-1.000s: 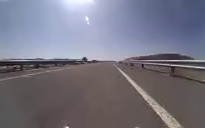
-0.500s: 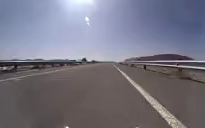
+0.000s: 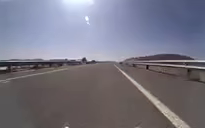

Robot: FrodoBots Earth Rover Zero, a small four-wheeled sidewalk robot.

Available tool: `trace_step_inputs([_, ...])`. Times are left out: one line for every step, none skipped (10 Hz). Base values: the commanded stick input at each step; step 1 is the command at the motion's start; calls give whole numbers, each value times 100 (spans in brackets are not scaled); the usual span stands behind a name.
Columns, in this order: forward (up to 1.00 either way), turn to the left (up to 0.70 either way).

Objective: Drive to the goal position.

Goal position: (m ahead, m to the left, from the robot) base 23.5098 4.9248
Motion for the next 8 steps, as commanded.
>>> trace_step_inputs([100, 0])
trace_step_inputs([100, 0])
trace_step_inputs([100, 0])
trace_step_inputs([100, 0])
trace_step_inputs([100, 0])
trace_step_inputs([100, 0])
trace_step_inputs([100, 0])
trace_step_inputs([100, 0])
